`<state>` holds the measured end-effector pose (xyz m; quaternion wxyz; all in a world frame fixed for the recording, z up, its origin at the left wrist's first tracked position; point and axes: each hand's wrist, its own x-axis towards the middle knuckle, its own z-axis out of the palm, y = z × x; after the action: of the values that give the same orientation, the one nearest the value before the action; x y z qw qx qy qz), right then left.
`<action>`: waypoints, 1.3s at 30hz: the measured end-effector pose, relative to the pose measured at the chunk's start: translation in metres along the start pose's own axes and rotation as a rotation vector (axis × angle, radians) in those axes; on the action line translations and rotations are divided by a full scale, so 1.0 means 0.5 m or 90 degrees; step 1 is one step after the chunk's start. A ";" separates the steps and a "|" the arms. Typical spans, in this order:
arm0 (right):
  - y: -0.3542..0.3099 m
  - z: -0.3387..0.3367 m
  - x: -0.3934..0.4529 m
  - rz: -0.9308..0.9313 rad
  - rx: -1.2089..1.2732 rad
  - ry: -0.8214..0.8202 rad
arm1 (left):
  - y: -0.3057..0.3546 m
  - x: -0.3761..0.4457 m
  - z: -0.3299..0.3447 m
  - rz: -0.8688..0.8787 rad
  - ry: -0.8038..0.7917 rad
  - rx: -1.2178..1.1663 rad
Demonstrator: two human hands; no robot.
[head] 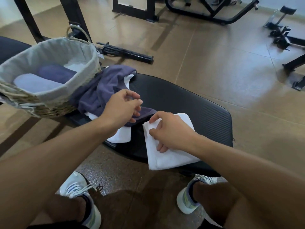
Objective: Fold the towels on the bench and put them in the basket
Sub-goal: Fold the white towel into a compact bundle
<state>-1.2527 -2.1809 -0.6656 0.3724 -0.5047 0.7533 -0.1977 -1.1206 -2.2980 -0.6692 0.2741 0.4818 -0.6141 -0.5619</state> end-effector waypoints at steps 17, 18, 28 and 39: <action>0.077 0.065 -0.043 -0.199 -0.505 0.007 | -0.029 0.001 -0.005 0.140 0.022 0.213; 0.074 0.071 -0.036 -0.194 -0.506 0.014 | -0.030 0.000 -0.002 0.142 0.019 0.223; 0.048 0.027 -0.021 -0.176 -0.360 -0.100 | -0.026 -0.025 -0.001 0.025 -0.088 0.301; 0.097 -0.126 0.021 -0.003 -0.320 -0.018 | -0.011 -0.129 0.049 -0.049 -0.317 0.567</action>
<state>-1.3326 -2.1753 -0.6613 0.2456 -0.5858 0.7724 0.0019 -1.1159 -2.2291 -0.6667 -0.1336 0.4256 -0.8223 -0.3535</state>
